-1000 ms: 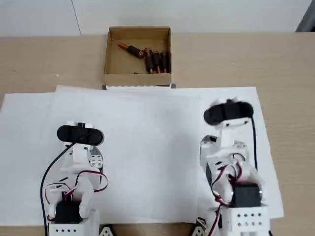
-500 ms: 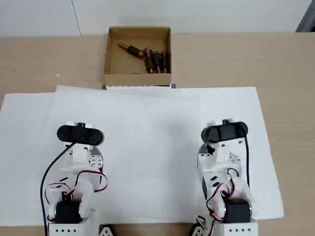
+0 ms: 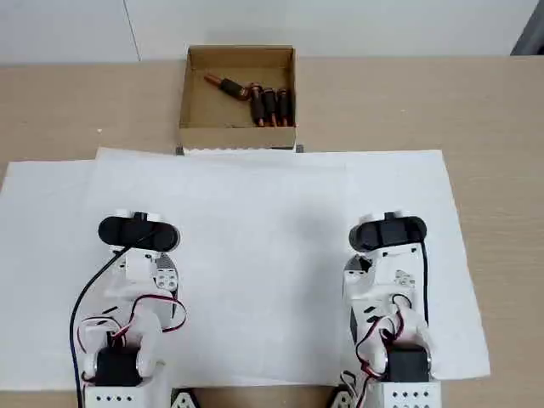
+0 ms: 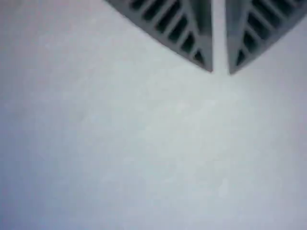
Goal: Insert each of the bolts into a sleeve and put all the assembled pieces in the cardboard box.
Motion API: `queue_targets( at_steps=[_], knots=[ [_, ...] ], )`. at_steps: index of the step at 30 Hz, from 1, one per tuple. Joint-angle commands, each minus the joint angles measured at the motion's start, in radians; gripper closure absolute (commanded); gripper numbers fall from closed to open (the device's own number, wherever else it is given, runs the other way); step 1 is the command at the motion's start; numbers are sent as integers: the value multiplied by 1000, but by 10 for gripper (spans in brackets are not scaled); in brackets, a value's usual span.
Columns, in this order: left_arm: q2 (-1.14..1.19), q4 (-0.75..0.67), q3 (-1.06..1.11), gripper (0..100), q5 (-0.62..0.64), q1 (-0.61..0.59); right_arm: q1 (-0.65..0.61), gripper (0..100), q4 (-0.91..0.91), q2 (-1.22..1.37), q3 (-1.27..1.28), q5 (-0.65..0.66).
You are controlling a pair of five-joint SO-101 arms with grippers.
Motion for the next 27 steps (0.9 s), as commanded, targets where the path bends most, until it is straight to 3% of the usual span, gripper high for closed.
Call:
queue_targets(
  at_steps=[1, 27],
  knots=[
    [-11, -3, -4, 994, 9, -3, 47, 995, -19, -15, 11, 11],
    [-11, -3, -4, 994, 9, -3, 71, 995, -19, -15, 37, 12]
  ],
)
